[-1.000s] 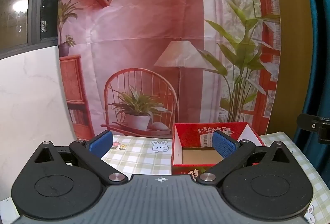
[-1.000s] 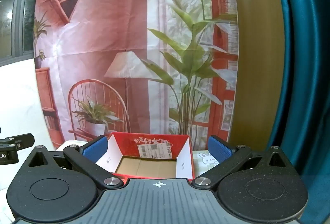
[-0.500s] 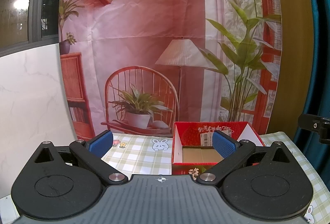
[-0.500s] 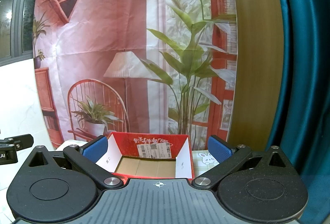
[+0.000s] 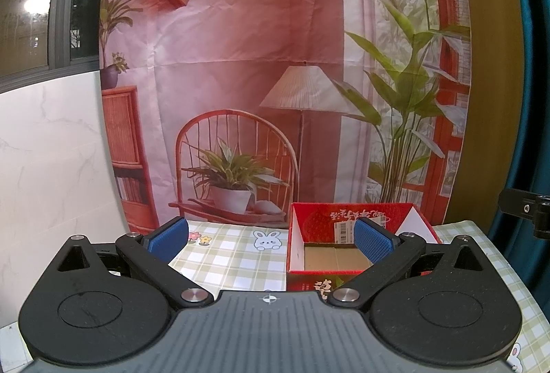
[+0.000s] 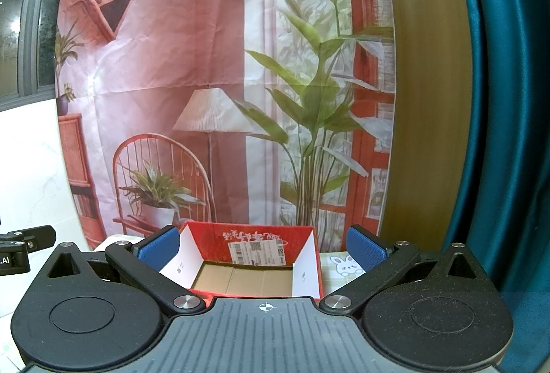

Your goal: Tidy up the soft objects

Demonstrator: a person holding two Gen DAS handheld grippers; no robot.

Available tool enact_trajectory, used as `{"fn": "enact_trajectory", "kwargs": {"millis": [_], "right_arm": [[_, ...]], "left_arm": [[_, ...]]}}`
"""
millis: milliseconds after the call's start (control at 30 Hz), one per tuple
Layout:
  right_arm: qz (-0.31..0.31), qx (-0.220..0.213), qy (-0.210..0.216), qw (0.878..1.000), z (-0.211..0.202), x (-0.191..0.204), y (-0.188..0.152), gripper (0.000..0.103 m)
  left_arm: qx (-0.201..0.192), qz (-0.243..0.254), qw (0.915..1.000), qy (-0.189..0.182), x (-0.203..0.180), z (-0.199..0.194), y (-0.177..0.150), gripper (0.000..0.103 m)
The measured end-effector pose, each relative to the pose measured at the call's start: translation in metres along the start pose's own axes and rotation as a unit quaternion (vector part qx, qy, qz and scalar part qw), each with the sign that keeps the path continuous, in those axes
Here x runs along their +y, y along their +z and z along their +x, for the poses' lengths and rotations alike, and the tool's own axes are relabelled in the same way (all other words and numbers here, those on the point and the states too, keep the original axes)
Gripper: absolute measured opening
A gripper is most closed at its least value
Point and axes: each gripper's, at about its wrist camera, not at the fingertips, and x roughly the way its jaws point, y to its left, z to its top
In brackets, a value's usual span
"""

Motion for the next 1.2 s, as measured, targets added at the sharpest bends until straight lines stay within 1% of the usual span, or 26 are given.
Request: {"fn": "enact_trajectory", "kwargs": {"millis": [1200], "right_arm": [[-0.002, -0.005, 0.000, 1.000, -0.0024, -0.0001, 0.0027, 0.103]], "left_arm": [[-0.002, -0.002, 1.0000, 0.000, 0.0019, -0.0007, -0.0003, 0.103]]}}
